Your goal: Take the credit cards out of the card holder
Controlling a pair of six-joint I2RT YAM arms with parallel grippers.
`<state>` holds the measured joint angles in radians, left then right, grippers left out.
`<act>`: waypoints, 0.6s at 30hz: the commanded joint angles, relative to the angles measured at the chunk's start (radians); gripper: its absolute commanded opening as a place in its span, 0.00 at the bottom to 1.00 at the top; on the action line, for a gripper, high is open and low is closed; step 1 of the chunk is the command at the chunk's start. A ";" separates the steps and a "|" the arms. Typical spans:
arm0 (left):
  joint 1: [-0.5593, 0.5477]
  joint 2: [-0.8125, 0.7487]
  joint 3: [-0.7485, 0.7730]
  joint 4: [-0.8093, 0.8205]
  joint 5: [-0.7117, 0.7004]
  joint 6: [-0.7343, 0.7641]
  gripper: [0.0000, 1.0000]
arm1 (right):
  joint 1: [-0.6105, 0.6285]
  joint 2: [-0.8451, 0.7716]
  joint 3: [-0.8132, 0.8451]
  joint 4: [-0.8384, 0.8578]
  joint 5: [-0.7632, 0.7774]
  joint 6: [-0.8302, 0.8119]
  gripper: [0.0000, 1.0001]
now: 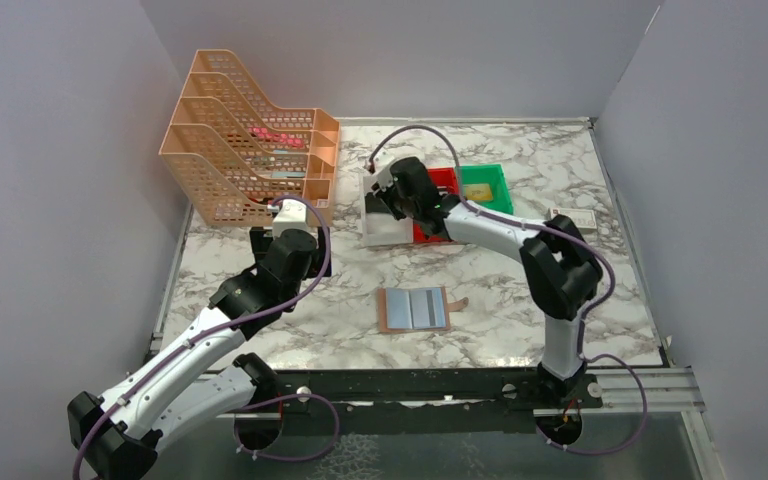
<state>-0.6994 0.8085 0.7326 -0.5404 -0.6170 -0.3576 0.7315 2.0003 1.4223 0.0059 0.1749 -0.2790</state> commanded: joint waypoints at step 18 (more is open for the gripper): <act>0.008 0.118 -0.046 0.300 0.721 -0.102 0.95 | -0.004 -0.825 -0.859 -0.033 -0.393 0.892 0.33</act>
<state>-0.6933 0.8749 0.7227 -0.4385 -0.2577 -0.3611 0.7265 1.2598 0.6167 -0.0021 -0.0860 0.4873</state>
